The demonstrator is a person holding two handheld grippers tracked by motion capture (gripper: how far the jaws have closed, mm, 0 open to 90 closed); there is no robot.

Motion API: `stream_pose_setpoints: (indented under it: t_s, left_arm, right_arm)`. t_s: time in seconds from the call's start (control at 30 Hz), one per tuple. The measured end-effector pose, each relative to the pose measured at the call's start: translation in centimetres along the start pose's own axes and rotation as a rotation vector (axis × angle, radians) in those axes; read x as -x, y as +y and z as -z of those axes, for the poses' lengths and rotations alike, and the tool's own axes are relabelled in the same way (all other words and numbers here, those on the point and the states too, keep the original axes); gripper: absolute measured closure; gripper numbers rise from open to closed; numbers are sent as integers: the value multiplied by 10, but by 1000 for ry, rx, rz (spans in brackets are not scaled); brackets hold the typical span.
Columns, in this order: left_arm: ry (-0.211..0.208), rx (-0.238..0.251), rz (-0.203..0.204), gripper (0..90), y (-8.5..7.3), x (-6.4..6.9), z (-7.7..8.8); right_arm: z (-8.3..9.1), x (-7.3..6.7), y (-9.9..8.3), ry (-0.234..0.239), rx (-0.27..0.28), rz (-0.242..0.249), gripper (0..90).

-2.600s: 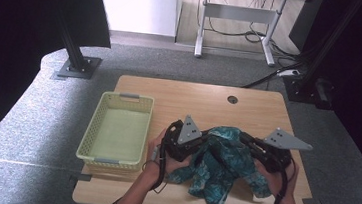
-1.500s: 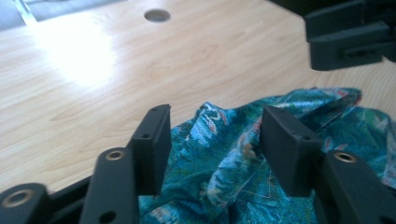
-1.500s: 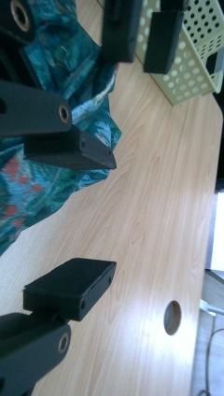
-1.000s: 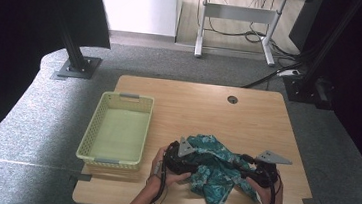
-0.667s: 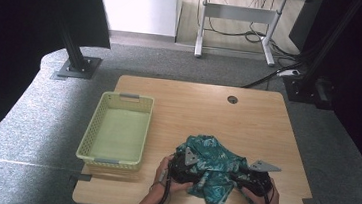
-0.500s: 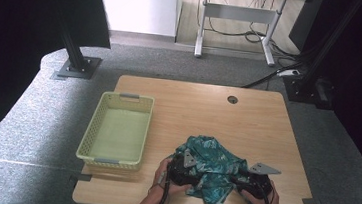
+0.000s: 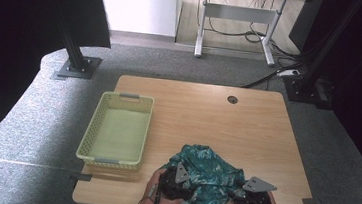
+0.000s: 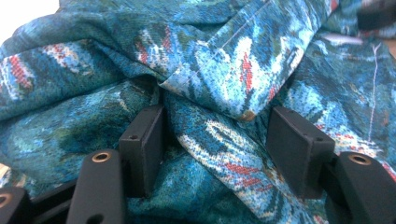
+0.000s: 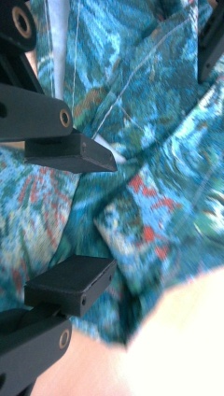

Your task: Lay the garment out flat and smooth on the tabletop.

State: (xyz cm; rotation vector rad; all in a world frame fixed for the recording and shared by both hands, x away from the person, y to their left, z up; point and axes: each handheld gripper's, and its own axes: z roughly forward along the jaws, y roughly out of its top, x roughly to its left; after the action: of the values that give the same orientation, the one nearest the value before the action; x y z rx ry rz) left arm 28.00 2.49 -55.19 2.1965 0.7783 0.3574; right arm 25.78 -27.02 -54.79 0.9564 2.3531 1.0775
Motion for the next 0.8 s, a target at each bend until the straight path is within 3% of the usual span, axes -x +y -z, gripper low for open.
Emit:
stream_pose_setpoints:
  t_s: [0.1,0.27,0.47,0.63,0.73,0.8]
  left_arm:
    - [-5,8,5,379,-1,-1,0]
    - [-10,15,3,380,-3,-2,1]
    - [-15,15,-5,384,-5,-2,3]
    - [-19,16,-6,388,-6,-3,5]
    - [-21,17,-7,389,-7,-3,6]
    - [-22,16,-9,390,-7,-3,6]
  right_arm:
    - [7,1,3,-33,30,31,437]
    - [7,2,15,-8,42,70,390]
    - [-16,-1,31,46,4,105,339]
    - [-38,-10,36,56,-70,171,333]
    - [-41,-10,36,45,-65,157,453]
    - [-40,-10,38,55,-56,157,614]
